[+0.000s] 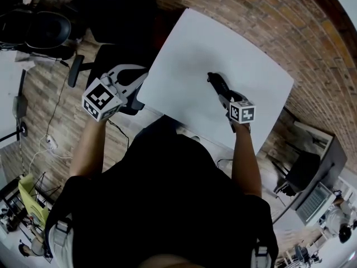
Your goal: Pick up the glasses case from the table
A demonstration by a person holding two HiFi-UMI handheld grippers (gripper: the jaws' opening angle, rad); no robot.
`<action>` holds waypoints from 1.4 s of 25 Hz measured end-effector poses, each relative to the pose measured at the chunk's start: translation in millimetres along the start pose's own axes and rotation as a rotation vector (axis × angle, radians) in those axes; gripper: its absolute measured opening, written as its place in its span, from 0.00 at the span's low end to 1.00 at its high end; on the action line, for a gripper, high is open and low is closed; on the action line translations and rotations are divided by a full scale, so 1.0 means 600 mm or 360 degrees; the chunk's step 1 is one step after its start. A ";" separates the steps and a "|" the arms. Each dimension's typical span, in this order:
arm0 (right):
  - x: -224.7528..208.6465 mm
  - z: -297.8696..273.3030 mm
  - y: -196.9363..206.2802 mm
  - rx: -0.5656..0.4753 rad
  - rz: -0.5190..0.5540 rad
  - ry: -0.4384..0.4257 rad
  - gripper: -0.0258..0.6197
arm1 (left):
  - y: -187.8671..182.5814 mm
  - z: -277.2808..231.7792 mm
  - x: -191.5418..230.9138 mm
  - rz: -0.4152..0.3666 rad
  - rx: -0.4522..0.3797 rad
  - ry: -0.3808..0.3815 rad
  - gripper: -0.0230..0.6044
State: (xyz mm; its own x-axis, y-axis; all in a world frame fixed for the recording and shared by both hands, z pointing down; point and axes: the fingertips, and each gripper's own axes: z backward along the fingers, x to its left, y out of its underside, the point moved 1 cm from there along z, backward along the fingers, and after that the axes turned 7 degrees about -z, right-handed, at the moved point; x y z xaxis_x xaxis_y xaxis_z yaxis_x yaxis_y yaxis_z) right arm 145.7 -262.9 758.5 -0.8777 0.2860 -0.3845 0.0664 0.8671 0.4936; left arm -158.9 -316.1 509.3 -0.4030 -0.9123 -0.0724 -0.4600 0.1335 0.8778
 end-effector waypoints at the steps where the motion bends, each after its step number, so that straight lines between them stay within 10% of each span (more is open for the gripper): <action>1: -0.003 -0.002 0.000 0.0002 0.0001 0.0012 0.44 | 0.002 -0.001 0.000 -0.0003 -0.0001 0.0003 0.05; 35: -0.059 -0.110 0.031 0.0256 0.0292 0.0100 0.60 | 0.050 -0.002 0.017 0.0070 0.0067 -0.0027 0.06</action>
State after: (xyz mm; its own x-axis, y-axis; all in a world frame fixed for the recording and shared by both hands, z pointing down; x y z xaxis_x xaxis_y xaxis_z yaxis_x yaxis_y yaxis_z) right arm 146.4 -283.8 832.9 -0.8714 0.4230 -0.2483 0.2975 0.8583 0.4180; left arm -175.7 -321.7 535.7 -0.4370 -0.8985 -0.0425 -0.4741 0.1900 0.8597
